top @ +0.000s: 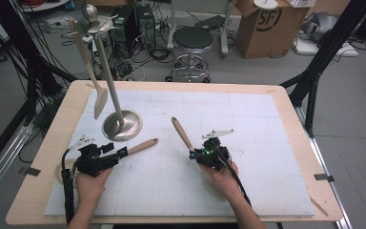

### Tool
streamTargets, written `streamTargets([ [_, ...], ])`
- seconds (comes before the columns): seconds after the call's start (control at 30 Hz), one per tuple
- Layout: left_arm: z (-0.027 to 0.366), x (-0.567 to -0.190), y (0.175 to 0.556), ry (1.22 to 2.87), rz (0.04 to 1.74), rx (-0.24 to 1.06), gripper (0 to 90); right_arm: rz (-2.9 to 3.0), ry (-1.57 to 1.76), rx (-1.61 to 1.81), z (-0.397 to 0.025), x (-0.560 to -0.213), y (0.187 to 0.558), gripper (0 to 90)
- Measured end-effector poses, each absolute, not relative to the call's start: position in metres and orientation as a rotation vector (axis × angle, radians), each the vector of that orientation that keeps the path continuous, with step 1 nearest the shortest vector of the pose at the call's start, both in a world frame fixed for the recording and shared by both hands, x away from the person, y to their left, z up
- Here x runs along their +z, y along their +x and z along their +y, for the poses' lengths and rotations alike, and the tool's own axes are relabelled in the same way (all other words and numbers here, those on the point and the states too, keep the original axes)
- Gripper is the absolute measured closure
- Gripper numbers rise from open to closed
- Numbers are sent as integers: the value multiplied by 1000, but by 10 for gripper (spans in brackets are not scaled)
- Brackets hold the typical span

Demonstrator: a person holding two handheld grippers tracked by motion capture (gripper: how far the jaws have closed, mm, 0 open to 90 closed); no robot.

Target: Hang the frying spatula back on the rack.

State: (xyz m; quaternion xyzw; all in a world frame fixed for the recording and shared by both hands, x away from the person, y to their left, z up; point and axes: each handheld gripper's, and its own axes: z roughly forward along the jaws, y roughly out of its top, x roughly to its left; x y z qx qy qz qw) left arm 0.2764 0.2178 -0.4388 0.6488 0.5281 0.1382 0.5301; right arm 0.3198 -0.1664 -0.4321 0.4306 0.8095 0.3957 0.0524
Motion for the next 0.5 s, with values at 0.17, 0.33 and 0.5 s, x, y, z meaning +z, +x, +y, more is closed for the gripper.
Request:
streamTargets([
  [0.17, 218, -439, 276, 1548, 1262, 330, 304, 2423, 1270, 1334, -157, -415, 324, 780],
  [0.33, 219, -439, 276, 1546, 1262, 329, 304, 2385, 1219, 1460, -147, -399, 328, 780],
  [0.5, 222, -438, 276, 1539, 1265, 329, 304, 2357, 1193, 1504, -142, -395, 329, 781],
])
